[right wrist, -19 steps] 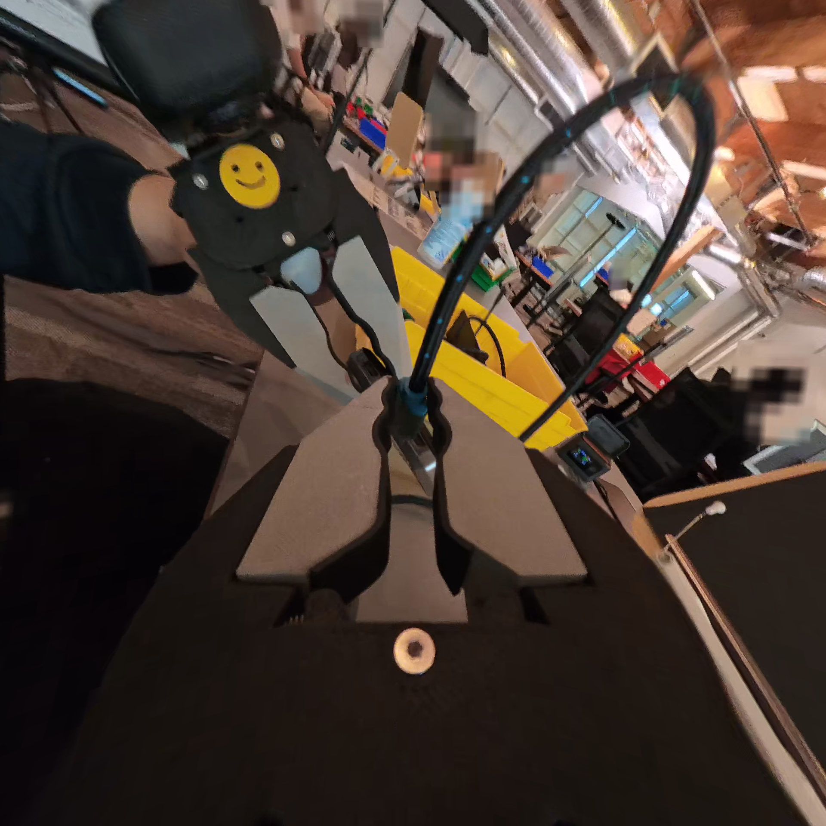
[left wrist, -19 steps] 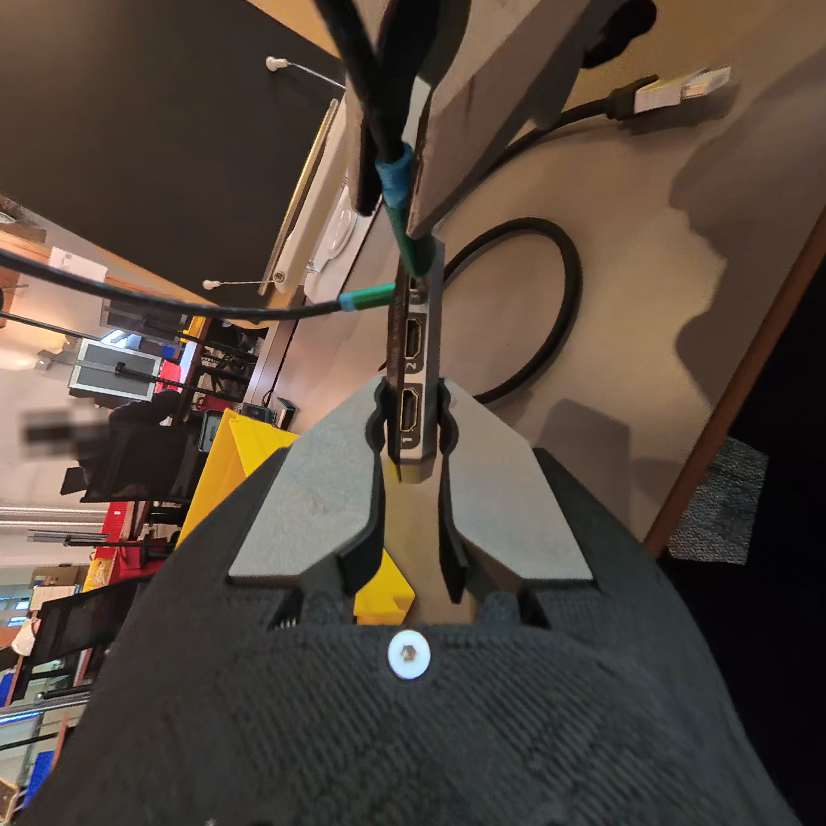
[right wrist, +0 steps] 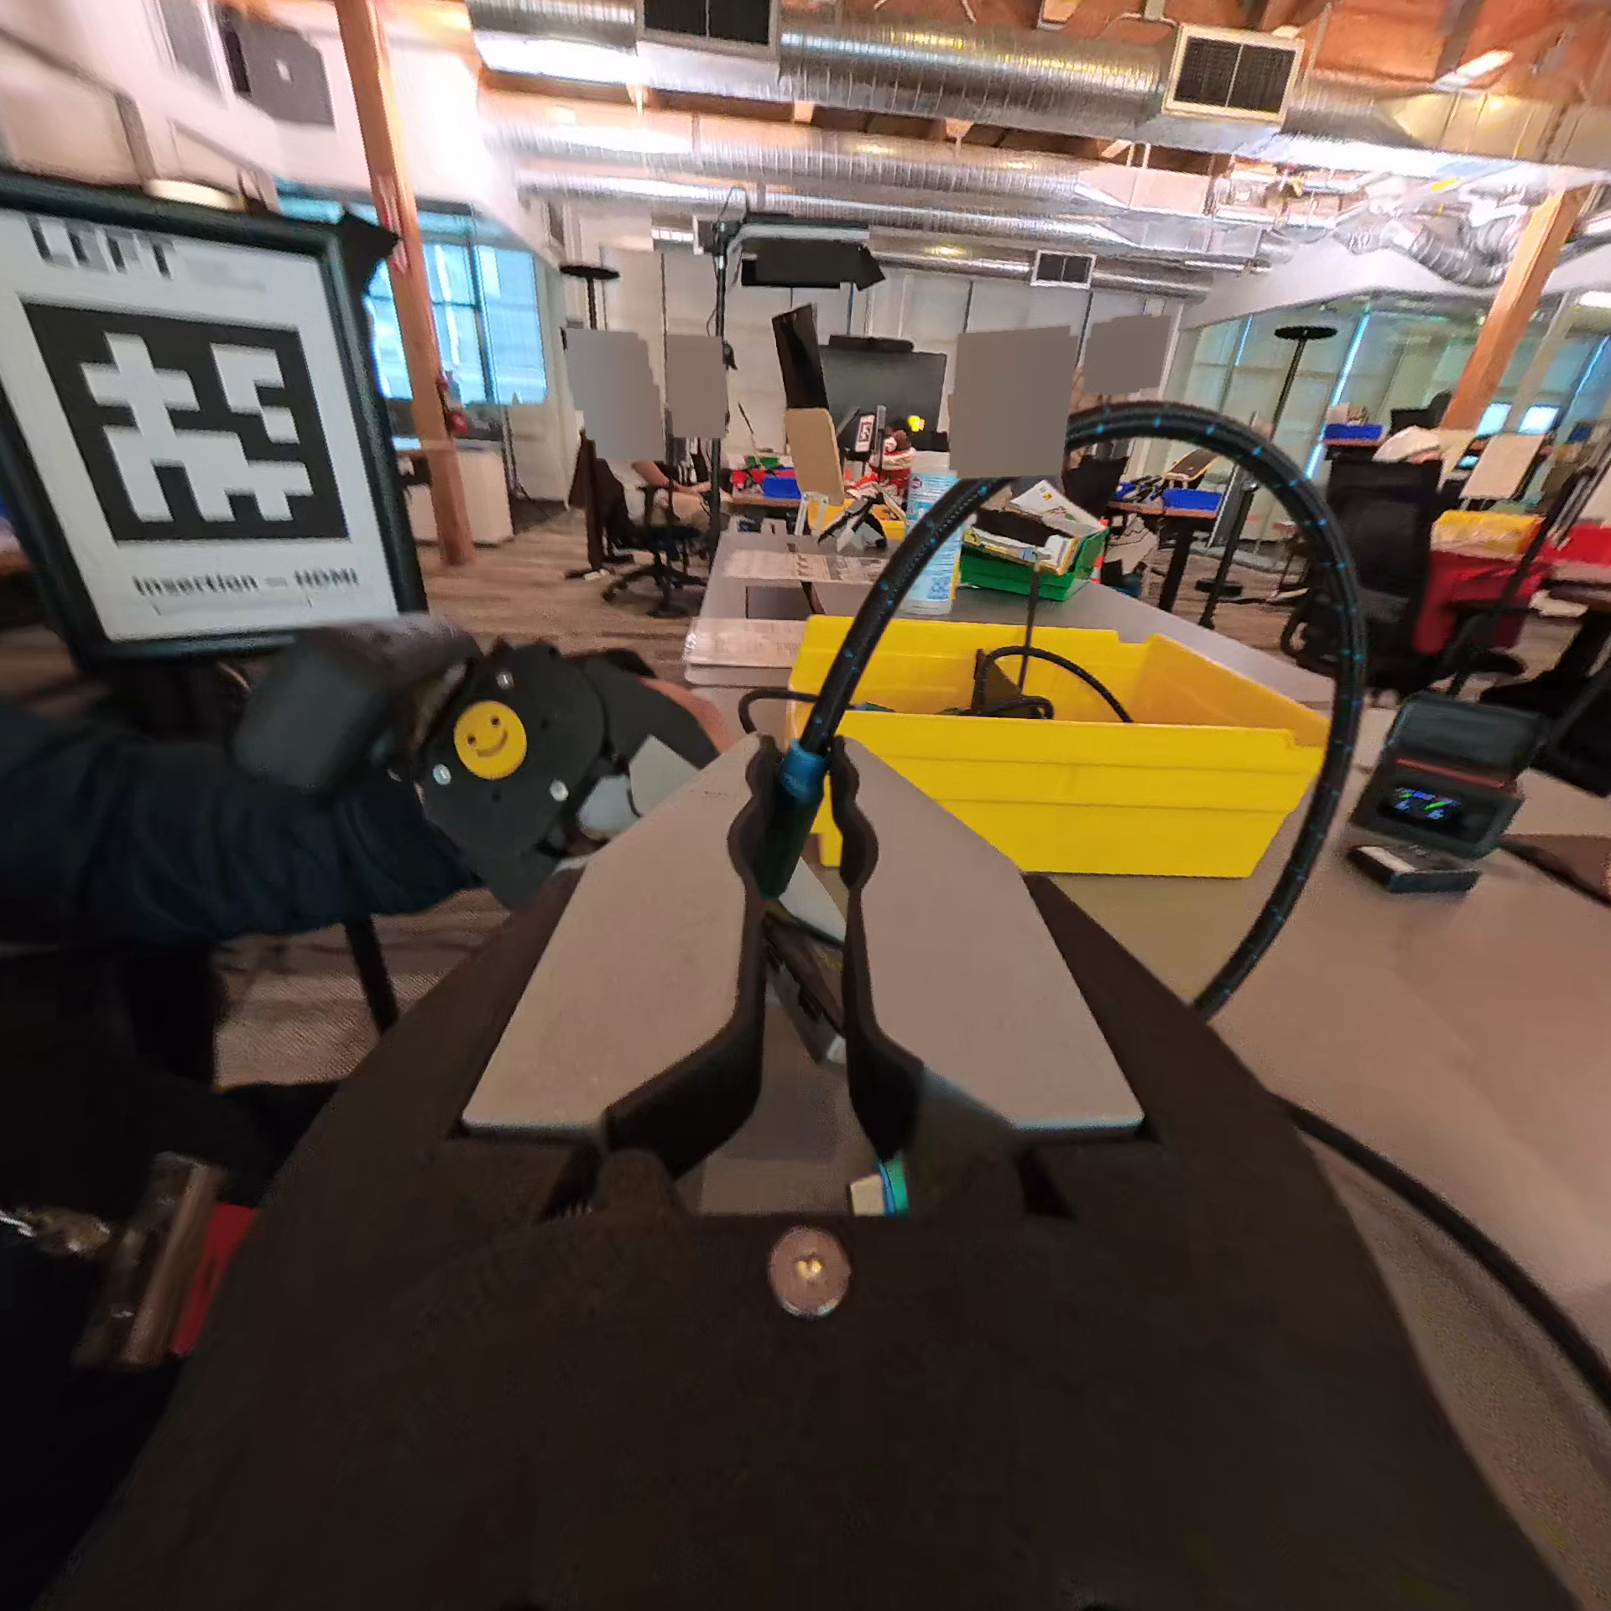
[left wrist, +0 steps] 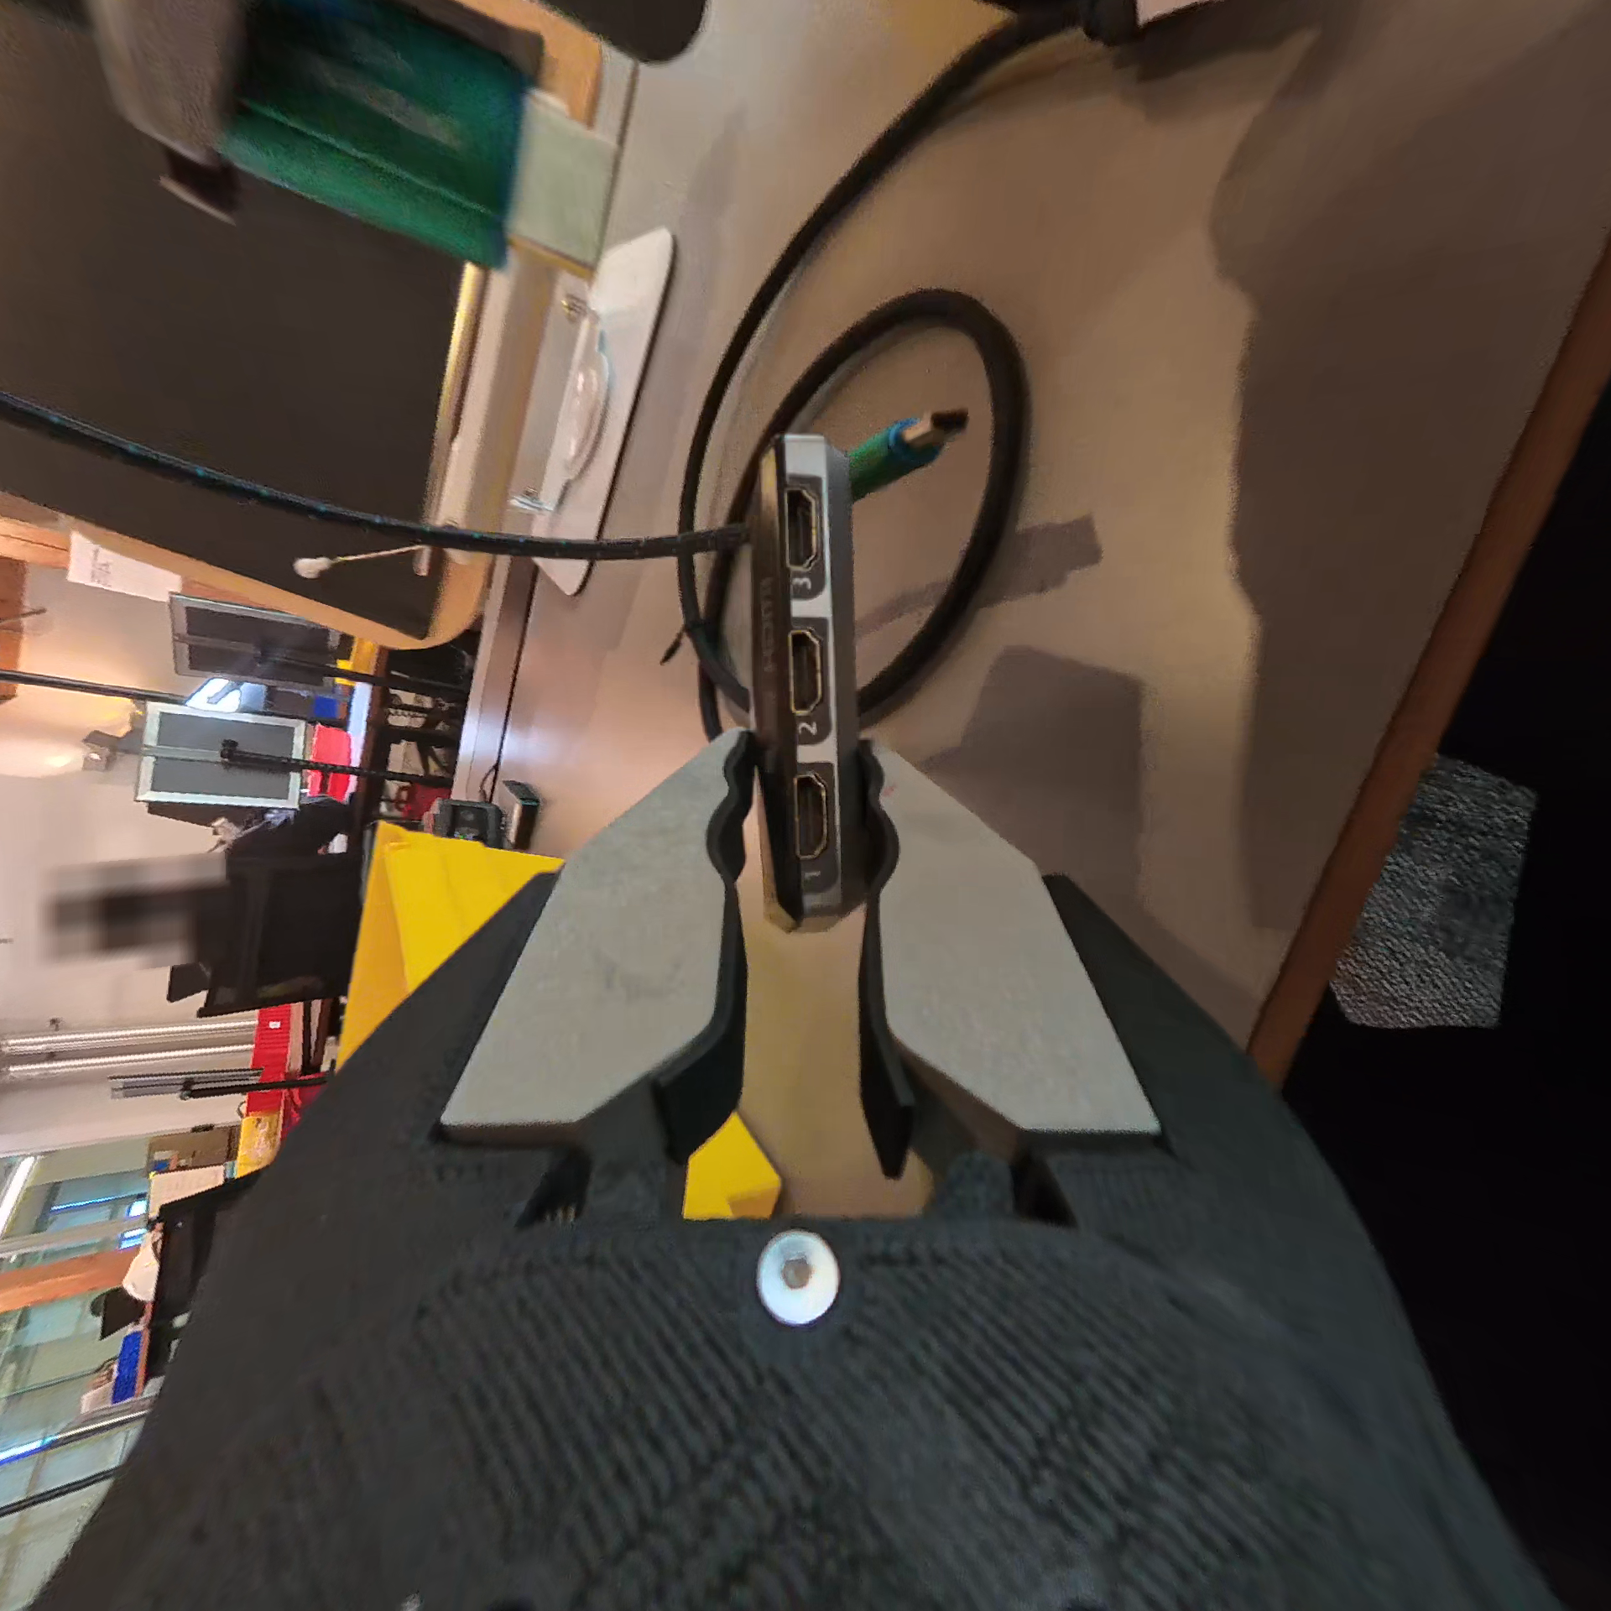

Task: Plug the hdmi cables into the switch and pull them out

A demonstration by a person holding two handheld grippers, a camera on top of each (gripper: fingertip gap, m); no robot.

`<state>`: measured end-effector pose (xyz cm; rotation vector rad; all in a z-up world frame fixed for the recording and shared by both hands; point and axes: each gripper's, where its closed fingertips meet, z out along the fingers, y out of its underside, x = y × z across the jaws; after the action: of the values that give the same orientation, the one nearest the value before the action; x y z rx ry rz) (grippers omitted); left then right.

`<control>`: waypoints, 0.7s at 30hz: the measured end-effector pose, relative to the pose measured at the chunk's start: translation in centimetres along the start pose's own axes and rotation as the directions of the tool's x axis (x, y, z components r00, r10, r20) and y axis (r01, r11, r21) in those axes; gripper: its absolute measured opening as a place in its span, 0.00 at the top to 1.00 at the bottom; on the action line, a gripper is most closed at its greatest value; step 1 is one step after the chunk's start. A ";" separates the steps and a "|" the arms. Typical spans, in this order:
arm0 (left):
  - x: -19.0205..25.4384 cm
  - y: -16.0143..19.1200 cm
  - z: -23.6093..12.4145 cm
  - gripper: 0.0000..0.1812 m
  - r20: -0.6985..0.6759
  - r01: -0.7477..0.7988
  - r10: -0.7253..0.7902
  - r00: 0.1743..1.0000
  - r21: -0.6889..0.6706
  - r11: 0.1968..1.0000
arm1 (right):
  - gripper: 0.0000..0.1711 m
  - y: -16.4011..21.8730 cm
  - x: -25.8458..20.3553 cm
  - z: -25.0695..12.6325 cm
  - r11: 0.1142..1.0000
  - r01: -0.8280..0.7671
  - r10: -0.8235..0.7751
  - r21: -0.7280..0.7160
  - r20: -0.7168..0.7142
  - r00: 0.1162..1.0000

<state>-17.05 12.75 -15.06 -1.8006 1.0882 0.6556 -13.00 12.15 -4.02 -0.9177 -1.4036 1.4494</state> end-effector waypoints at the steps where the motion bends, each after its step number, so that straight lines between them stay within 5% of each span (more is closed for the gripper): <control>1: 0.4 0.1 0.3 0.88 -0.011 0.005 -0.005 1.000 -0.003 1.000 | 0.94 -0.1 0.2 -0.1 0.999 -0.042 0.042 0.011 0.002 0.999; 5: 1.8 0.5 1.4 0.86 -0.049 0.002 -0.002 0.999 -0.018 1.000 | 0.94 -1.1 1.8 -0.9 0.935 -0.343 0.343 0.091 0.010 0.939; 8: 2.3 0.8 2.1 0.85 -0.030 -0.041 0.040 0.999 -0.027 0.999 | 0.95 -2.5 3.7 -2.6 0.692 -0.687 0.676 0.222 0.137 0.724; 12: 2.6 1.3 2.7 0.84 0.030 -0.106 0.108 0.994 -0.061 0.993 | 0.95 -3.1 5.9 -4.9 0.410 -0.849 0.795 0.333 0.327 0.512; 16: 3.4 0.1 2.1 0.81 -0.060 -0.016 0.016 0.998 0.000 1.000 | 0.95 -2.2 6.8 -5.2 0.416 -0.839 0.810 0.350 0.276 0.517; 21: 3.1 0.0 1.4 0.76 -0.088 0.016 -0.015 0.996 0.012 1.000 | 0.95 -1.8 7.6 -5.6 0.524 -0.755 0.786 0.394 0.118 0.607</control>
<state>-15.59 12.76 -18.09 -1.8399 1.1326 0.5635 -10.00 21.07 -2.17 -1.3849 -0.5313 2.2328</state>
